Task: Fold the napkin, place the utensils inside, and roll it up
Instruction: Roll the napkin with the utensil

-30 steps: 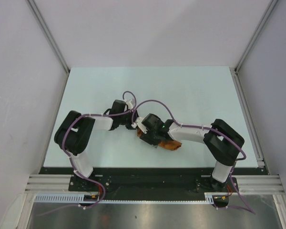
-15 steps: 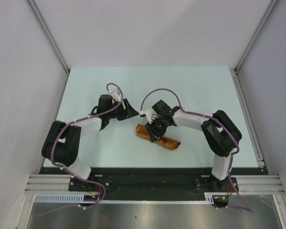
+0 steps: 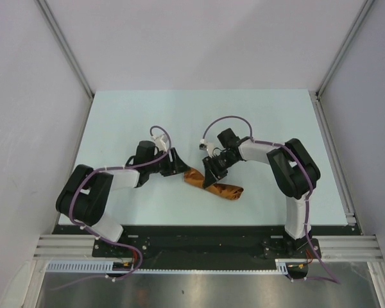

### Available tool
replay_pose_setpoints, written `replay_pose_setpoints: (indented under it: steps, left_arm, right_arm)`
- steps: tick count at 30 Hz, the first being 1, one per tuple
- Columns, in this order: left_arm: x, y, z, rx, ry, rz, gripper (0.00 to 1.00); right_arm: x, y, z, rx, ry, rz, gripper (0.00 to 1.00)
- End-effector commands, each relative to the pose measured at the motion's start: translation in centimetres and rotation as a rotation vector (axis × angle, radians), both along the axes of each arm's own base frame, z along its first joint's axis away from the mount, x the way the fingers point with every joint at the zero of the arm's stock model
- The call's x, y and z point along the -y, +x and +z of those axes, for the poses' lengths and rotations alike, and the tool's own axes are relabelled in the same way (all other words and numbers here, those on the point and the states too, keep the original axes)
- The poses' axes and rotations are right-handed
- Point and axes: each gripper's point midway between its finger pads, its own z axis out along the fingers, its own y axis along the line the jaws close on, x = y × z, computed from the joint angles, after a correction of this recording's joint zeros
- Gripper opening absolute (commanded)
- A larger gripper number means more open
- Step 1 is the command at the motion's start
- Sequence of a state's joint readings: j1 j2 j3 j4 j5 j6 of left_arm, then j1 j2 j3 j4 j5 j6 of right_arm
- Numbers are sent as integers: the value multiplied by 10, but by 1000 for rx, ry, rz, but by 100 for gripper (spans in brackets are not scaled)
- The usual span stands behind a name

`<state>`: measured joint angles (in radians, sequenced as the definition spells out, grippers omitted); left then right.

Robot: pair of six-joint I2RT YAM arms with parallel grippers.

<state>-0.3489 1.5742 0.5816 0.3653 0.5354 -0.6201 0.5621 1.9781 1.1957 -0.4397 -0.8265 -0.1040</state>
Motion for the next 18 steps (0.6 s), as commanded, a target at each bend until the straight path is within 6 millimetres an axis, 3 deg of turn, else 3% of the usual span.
replay_pose_setpoints:
  steps: [1, 6, 12, 16, 18]
  left_arm:
    - [23, -3, 12, 46, -67, -68, 61]
    - [37, -11, 5, 11, -93, -101, 54]
    - [38, -11, -3, -17, -89, -94, 25]
    - [41, -5, -8, -41, -88, -84, 2]
    - [42, -4, -12, -55, -85, -82, 0]
  right_arm:
    - [5, -10, -19, -79, -43, 0, 43]
    - [11, -4, -26, -91, -54, -29, 43]
    - [15, 6, -26, -81, -54, -55, 43]
    - [14, 11, -16, -55, -45, -66, 50]
    - [13, 14, -9, -35, -40, -73, 54]
